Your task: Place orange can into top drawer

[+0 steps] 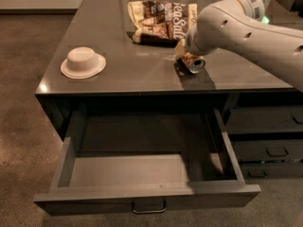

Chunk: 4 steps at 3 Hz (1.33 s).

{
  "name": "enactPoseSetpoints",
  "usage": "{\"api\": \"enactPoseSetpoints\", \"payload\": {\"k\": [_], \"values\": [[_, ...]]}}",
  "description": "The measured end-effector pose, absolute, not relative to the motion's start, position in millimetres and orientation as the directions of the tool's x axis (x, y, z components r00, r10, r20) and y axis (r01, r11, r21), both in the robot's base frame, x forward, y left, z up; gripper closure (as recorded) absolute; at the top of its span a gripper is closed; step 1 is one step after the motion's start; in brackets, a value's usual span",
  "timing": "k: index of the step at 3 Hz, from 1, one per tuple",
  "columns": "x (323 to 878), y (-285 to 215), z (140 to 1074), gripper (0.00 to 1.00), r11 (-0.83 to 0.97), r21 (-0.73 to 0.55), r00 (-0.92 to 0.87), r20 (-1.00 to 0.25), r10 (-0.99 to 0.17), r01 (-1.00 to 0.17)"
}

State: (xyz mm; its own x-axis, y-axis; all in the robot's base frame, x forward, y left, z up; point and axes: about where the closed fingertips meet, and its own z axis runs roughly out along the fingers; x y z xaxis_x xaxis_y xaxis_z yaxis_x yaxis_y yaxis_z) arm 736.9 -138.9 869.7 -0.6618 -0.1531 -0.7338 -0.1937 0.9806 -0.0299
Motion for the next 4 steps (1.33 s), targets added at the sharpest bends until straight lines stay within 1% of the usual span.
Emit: {"api": "enactPoseSetpoints", "payload": {"k": [1, 2, 3, 4], "values": [[736.3, -130.3, 864.4, 0.88, 0.97, -0.025, -0.671, -0.718, -0.185, -0.241], [729.9, -120.6, 868.1, 1.0, 0.947, 0.003, -0.662, -0.716, -0.221, -0.32], [711.3, -121.5, 893.0, 1.0, 0.916, 0.067, -0.616, -0.759, -0.21, -0.395], [675.4, -142.0, 919.0, 1.0, 0.885, 0.122, -0.569, -0.803, -0.179, -0.449]]}}
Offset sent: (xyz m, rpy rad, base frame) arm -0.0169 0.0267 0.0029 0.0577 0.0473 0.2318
